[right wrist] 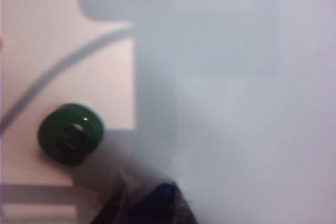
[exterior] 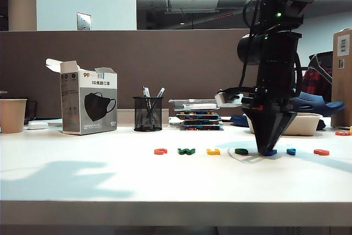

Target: Select the appropriate letters from the row of letter magnets placed on the table to arrange into the word "yes".

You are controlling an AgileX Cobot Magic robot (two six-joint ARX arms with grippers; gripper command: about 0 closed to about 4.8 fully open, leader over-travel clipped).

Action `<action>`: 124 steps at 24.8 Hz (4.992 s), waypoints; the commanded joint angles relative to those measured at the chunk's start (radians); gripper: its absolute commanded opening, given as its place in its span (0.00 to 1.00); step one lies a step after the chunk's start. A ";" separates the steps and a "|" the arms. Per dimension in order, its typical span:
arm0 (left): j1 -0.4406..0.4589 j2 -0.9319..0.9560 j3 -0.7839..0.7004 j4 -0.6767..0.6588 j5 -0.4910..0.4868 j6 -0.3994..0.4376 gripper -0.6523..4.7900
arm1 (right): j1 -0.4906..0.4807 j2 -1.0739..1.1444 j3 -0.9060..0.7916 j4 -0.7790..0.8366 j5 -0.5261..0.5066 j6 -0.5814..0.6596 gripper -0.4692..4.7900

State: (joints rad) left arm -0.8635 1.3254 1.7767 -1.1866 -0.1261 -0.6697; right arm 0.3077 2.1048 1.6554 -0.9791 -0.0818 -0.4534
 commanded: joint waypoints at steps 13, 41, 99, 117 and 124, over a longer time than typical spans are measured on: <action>-0.001 -0.003 0.003 0.007 -0.006 0.004 0.11 | 0.002 0.001 0.001 0.024 0.015 0.001 0.08; -0.001 -0.003 0.003 0.008 -0.006 0.004 0.11 | 0.077 -0.267 0.007 0.008 -0.025 0.316 0.08; -0.001 -0.003 0.003 0.010 -0.005 0.004 0.11 | 0.507 0.040 0.006 0.183 0.087 0.790 0.27; -0.001 -0.003 0.003 0.010 -0.005 0.004 0.11 | 0.505 0.006 0.008 0.204 0.080 0.790 0.37; -0.001 -0.003 0.003 0.010 -0.005 0.004 0.11 | 0.505 0.000 0.008 0.206 0.080 0.776 0.37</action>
State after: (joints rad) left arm -0.8635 1.3266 1.7767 -1.1862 -0.1276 -0.6697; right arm 0.8120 2.1174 1.6630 -0.7822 -0.0002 0.3317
